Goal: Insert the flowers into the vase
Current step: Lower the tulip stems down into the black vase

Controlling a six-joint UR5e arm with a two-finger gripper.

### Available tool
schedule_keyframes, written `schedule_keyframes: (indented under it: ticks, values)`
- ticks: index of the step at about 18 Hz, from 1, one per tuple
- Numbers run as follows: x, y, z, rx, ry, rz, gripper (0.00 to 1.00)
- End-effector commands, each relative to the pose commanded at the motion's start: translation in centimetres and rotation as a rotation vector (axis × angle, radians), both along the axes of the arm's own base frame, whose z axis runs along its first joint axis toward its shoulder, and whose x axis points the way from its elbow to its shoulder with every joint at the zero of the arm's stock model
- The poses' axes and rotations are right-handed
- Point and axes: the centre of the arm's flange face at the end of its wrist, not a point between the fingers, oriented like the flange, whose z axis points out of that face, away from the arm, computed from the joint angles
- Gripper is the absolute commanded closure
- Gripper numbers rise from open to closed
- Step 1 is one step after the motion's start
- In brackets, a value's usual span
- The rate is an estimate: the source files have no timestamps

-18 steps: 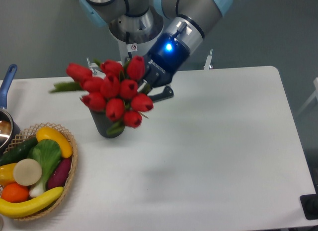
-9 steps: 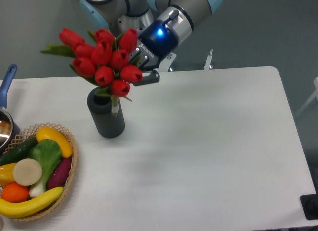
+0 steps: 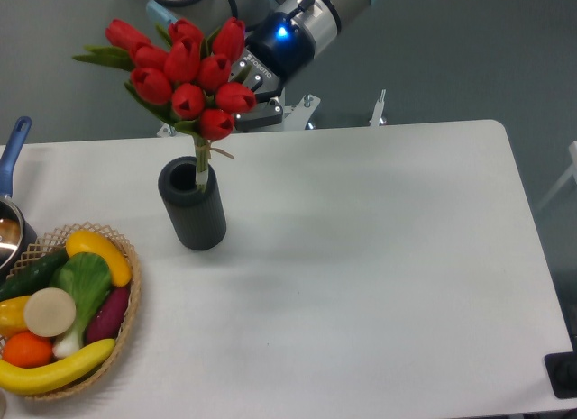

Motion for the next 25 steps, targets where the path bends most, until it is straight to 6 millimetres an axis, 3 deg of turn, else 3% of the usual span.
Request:
schedule_keyframes:
  ticks: [7,25]
  values:
    - [2.1,-0.7,-1.5,-0.009,-0.016,-0.005,0.96]
    - [3.3,-1.1,-5.9,-0.027,-0.012,-0.021,0.96]
